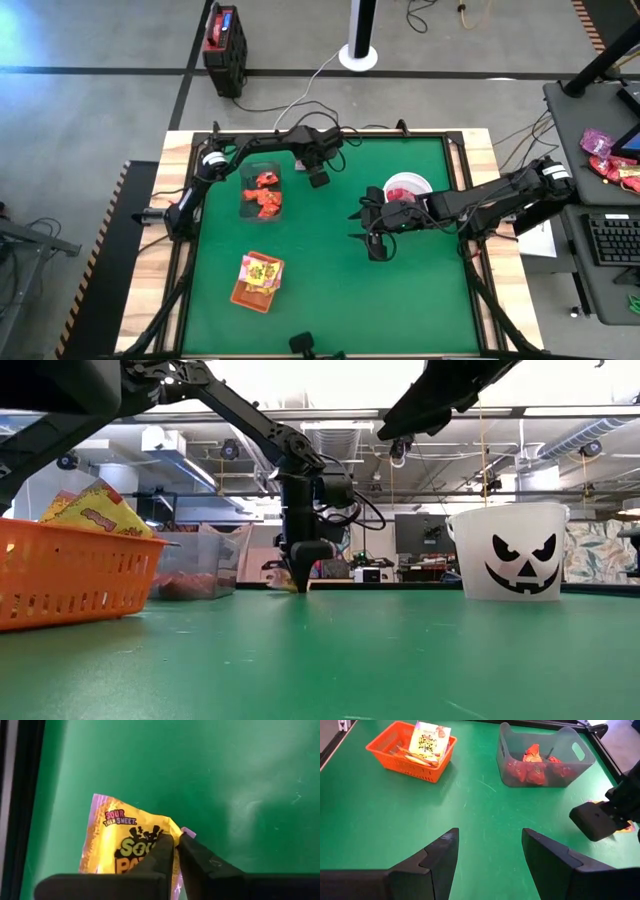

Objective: Sort candy by brand, put in halloween buckets
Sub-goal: Put the yellow candy into the orange bin

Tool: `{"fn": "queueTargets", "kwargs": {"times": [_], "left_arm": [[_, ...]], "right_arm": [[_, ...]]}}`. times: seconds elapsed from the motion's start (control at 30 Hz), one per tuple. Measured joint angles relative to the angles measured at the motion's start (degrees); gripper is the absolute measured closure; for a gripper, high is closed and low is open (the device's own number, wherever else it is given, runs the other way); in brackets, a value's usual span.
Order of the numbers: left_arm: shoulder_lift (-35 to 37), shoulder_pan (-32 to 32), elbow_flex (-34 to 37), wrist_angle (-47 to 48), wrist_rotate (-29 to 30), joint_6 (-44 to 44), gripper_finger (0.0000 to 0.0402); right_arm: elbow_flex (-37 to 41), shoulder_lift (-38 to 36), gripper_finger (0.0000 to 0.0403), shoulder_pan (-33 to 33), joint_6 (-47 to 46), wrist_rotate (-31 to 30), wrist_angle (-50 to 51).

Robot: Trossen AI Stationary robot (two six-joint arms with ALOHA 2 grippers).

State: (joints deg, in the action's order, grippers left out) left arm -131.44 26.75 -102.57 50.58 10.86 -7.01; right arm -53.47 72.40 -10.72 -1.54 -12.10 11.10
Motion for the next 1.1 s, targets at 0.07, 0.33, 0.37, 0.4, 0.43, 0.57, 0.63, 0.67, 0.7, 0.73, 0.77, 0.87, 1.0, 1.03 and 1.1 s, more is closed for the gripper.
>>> {"fn": "queueTargets", "kwargs": {"times": [0.07,0.33,0.37,0.4,0.43,0.57,0.63,0.67,0.7,0.73,0.77,0.87,1.0,1.03,1.1], "left_arm": [[0.2,0.0,0.1,0.0,-1.1,-0.3,0.0391],[6.6,-1.3,0.5,0.6,-10.0,-1.1,0.0401],[7.9,-1.6,0.5,0.6,-10.2,-1.4,0.0401],[9.3,-1.9,0.5,1.0,-10.2,-1.5,0.0401],[10.6,-2.2,0.7,1.2,-10.2,-1.6,0.0401],[16.7,-3.9,1.7,3.3,-10.0,-1.7,0.0401],[20.5,-5.3,2.6,4.7,-11.0,-1.7,0.0402],[22.4,-6.2,3.1,5.8,-12.1,-1.7,0.0402],[24.1,-7.3,3.7,7.6,-13.0,-1.7,0.0402],[25.8,-8.6,4.2,9.4,-13.9,-1.7,0.0402],[27.7,-10.2,5.0,11.0,-14.8,-1.7,0.0402],[34.0,-16.5,8.6,14.3,-16.4,-0.4,0.0402],[41.9,-27.1,15.5,14.9,-17.5,4.3,0.0402],[43.7,-29.9,17.5,14.8,-18.3,5.6,0.0401],[46.9,-35.8,21.6,13.7,-19.1,9.3,0.0401]], "right_arm": [[0.0,0.0,0.0193,0.0,-0.1,0.0,0.6],[0.0,-0.6,0.0193,0.0,-2.2,0.1,2.7],[0.0,-0.9,0.0193,0.0,-2.6,0.1,2.9],[0.0,-1.2,0.0193,0.0,-3.0,0.1,3.2],[0.0,-1.5,0.0193,0.0,-3.2,0.1,3.4],[0.0,-2.3,0.0193,0.0,-3.9,0.3,3.7],[0.0,-2.5,0.0193,0.0,-3.9,0.3,3.6],[0.0,-2.5,0.0193,0.0,-4.0,0.3,3.7],[0.0,-2.5,0.0193,0.0,-4.0,0.3,3.6],[0.0,-2.5,0.0193,0.0,-4.0,0.3,3.7],[0.0,-2.5,0.0193,0.0,-4.1,0.3,3.7],[0.0,-2.4,0.0193,0.0,-4.7,0.3,3.6],[0.0,-2.4,0.0193,0.0,-4.9,0.3,3.5],[0.0,-2.4,0.0193,0.0,-4.9,0.3,3.6],[0.0,-2.4,0.0193,0.0,-4.9,0.3,3.5]]}}
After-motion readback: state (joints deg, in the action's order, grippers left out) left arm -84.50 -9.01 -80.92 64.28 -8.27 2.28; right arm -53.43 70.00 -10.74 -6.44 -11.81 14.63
